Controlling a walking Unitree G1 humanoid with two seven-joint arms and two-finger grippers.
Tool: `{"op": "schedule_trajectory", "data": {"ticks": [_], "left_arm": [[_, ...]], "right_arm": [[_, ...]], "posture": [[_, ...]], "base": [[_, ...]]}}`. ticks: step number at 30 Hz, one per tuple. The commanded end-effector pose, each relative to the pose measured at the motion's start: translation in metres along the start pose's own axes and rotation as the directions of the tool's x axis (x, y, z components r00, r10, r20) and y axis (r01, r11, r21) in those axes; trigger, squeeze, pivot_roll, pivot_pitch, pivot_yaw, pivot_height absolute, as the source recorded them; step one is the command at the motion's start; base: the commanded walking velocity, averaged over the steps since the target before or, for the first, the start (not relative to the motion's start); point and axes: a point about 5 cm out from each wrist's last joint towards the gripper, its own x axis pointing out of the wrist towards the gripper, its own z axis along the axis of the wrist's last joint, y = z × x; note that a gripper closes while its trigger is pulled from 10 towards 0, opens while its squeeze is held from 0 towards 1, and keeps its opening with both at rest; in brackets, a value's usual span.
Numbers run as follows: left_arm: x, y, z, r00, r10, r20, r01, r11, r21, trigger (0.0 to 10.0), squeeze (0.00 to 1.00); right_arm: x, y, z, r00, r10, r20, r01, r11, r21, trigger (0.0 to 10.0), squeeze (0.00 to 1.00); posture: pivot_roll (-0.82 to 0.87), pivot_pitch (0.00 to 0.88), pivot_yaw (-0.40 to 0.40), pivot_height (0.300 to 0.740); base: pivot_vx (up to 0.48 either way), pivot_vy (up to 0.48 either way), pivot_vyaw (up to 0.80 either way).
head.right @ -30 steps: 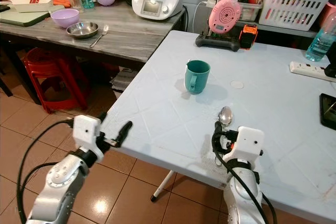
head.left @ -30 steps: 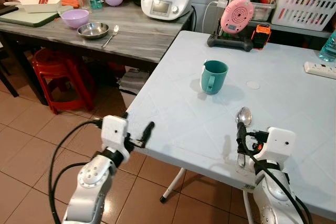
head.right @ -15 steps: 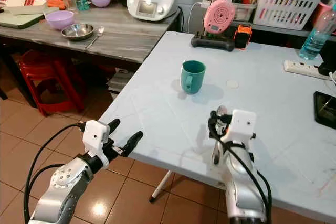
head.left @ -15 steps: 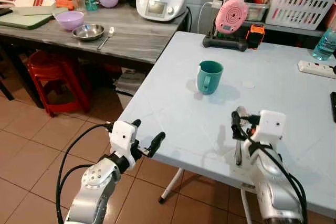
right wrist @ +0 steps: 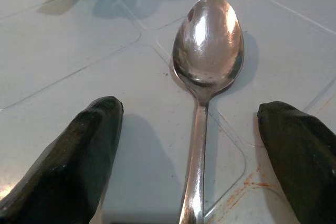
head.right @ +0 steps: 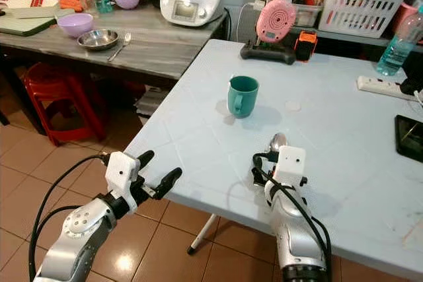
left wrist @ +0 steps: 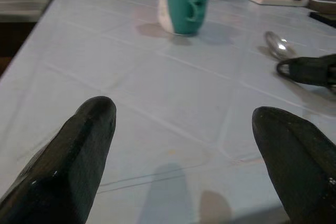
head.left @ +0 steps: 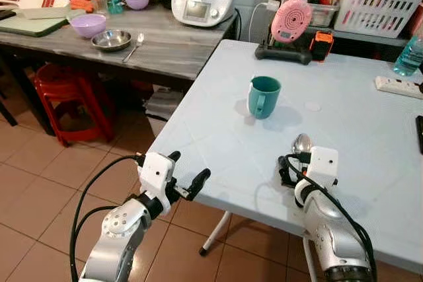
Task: Setting the table
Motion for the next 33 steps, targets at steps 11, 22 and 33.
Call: {"op": "schedule_trajectory", "data": {"ticks": [11, 22, 33], "left_arm": [[0.0, -0.009, 0.003, 0.994, -0.105, -0.004, 0.105, 0.994, -0.004, 10.0, 0.0], [0.0, -0.011, 0.001, 0.992, -0.128, -0.018, 0.128, 0.992, 0.004, 10.0, 0.0], [-0.003, -0.012, -0.001, 0.989, -0.144, -0.031, 0.144, 0.99, 0.008, 10.0, 0.0]], "right_arm": [[0.001, 0.0, -0.019, 0.992, 0.017, -0.126, -0.018, 1.0, -0.011, 0.0, 0.0], [0.001, -0.006, -0.025, 0.985, 0.02, -0.17, -0.023, 1.0, -0.014, 0.0, 0.0], [-0.001, -0.009, -0.035, 0.974, 0.027, -0.224, -0.028, 1.0, -0.003, 0.0, 0.0]], "posture": [[0.04, 0.0, -0.012, 0.74], [0.04, 0.0, -0.017, 0.74], [0.04, 0.0, -0.018, 0.74]], "base": [[0.0, 0.0, 0.0], [0.0, 0.0, 0.0], [0.0, 0.0, 0.0]]}}
